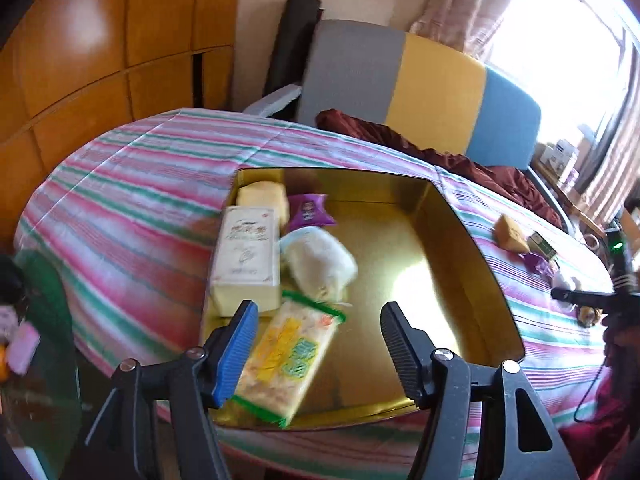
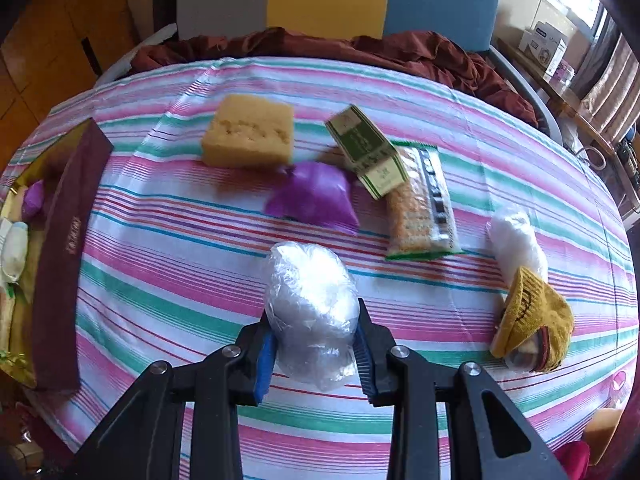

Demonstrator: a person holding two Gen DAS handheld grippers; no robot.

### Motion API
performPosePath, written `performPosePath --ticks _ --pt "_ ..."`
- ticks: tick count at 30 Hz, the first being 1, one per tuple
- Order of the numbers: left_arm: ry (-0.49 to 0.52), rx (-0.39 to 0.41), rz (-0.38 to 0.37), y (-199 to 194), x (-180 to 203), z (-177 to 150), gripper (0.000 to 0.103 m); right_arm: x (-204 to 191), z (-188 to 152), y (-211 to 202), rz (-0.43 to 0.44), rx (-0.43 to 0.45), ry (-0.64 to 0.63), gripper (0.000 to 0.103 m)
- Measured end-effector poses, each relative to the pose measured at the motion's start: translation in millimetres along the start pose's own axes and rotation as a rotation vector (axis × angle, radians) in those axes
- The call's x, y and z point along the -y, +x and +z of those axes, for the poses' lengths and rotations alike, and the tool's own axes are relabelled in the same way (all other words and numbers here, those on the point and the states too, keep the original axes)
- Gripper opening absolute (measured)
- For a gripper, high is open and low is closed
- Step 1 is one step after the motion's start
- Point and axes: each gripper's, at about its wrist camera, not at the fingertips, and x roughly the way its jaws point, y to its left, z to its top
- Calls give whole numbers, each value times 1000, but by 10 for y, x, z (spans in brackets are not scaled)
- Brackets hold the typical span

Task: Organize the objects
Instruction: 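Lower the clear plastic bag into the gold box and open the right gripper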

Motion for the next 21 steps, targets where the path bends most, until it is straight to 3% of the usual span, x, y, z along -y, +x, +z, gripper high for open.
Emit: performPosePath --ticks 5,9,13,18,21 --pt "-50 13 24 -66 -198 -79 64 -598 234 -448 113 99 -71 33" --pt "-60 16 7 -101 -262 -125 64 -1210 403 -578 235 122 -147 33" --pt "-57 30 0 -136 -288 -125 67 -1916 530 -499 318 89 -221 33" --pt "-70 21 -14 -107 -318 -147 72 -2565 675 -125 349 -5 -249 33" --pt "-82 11 -25 -74 -344 -159 72 -2817 774 156 321 -56 -225 34"
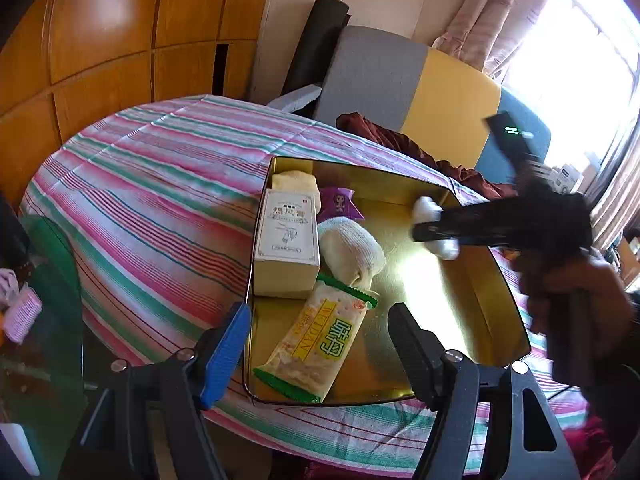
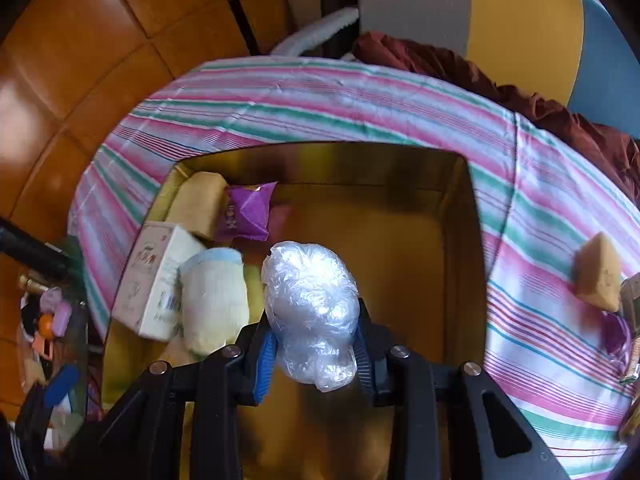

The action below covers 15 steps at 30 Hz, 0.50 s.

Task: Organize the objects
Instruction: 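Lower the clear plastic bag into the gold box and open the right gripper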

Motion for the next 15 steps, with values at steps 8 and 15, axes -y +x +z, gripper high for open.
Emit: performPosePath --ticks 8,15 --pt "-22 -11 3 53 -71 -7 72 -82 167 404 103 -46 95 53" --pt "1 -34 31 115 -36 -39 74 -66 49 242 185 -9 105 68"
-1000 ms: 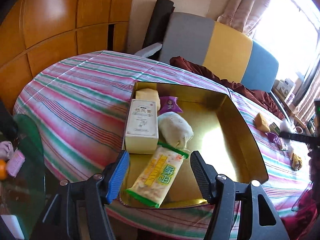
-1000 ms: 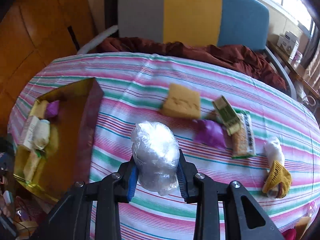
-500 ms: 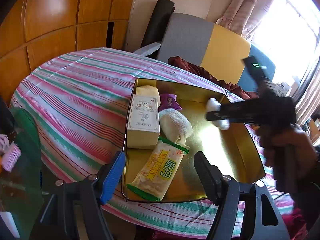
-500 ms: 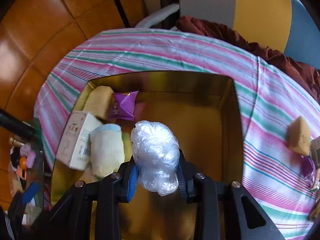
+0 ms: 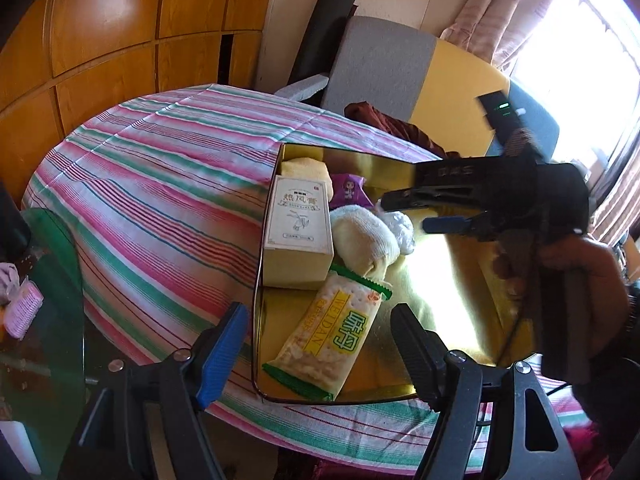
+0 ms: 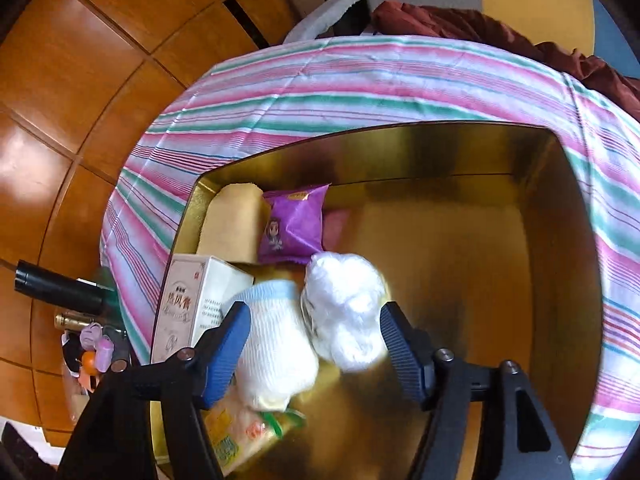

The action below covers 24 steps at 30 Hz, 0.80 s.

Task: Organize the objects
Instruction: 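Lower the clear plastic bag into the gold box and open the right gripper, then reach the left gripper to the yellow sponge and grasp it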

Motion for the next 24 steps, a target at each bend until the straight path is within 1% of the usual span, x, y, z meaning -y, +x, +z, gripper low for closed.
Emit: performPosePath --ticks 3,5,13,18,24 --pt "13 3 5 -5 34 -14 74 8 -95 -209 -26 38 -41 70" --pt "18 10 7 -28 55 -13 76 41 -172 -372 -39 63 -61 75" --pt "63 44 23 -161 217 -27 79 320 -482 -977 -113 159 -88 75" --pt "106 57 27 -231 347 -21 80 651 -667 -1344 -177 211 -63 76" --pt "176 66 21 -282 584 -11 80 1231 -884 -1632 -281 229 10 76"
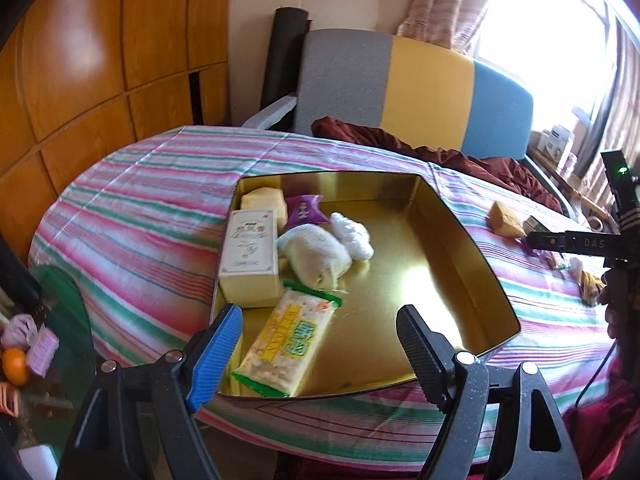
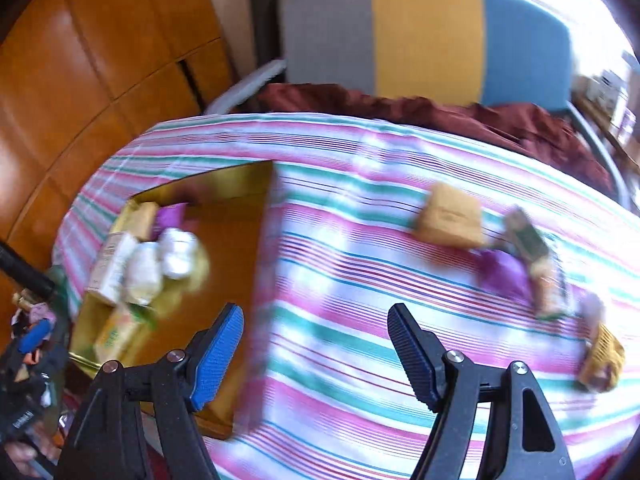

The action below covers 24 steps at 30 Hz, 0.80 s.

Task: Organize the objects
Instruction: 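Reach the left gripper to the yellow sponge and grasp it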

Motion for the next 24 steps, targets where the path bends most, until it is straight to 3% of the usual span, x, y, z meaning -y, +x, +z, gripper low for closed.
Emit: performPosePath --ticks 10,15,20,24 --pt "122 -6 -40 39 459 115 80 1150 -152 -222 -187 35 136 76" --pt "184 -8 -79 80 772 202 80 1846 -274 -364 -286 98 294 76" --pt "239 -13 -135 166 1166 362 80 2448 -449 -481 -243 152 597 76" --pt "281 -24 -172 283 1494 486 80 2581 -502 -533 -215 167 676 76"
